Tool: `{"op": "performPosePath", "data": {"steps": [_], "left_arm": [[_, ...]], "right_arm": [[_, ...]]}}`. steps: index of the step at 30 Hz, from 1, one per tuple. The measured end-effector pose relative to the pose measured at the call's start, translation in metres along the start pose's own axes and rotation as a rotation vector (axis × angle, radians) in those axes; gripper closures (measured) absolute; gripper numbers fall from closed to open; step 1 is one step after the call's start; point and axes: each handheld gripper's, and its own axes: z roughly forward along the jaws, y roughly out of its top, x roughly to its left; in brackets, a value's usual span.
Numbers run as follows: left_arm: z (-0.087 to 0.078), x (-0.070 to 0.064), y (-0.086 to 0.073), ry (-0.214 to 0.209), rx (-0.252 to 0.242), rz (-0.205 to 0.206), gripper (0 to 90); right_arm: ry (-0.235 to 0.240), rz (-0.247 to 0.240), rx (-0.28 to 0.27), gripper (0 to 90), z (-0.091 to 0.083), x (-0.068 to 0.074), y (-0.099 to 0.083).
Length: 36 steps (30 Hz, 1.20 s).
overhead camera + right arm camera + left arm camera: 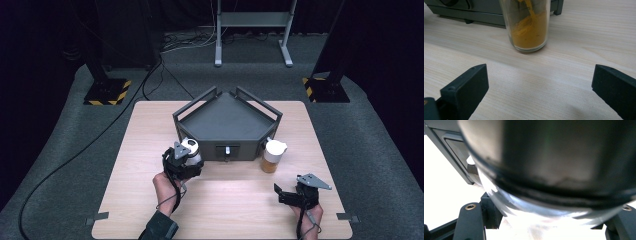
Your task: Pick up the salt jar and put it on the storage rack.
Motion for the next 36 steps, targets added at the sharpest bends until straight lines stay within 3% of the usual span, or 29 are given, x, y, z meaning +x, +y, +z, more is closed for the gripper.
{"op": "performPosePath", "data": {"steps": [9,36], "left_arm": [[-0.002,0.006,0.004,-0.018,-0.002,-0.015,31.8],[-0.006,0.008,0.019,-0.019,0.004,0.005,31.8]], "right_arm": [[0.0,0.0,0.001,0.0,0.0,0.0,0.0],[0.001,0.001,0.003,0.0,0.0,0.0,0.001]]}}
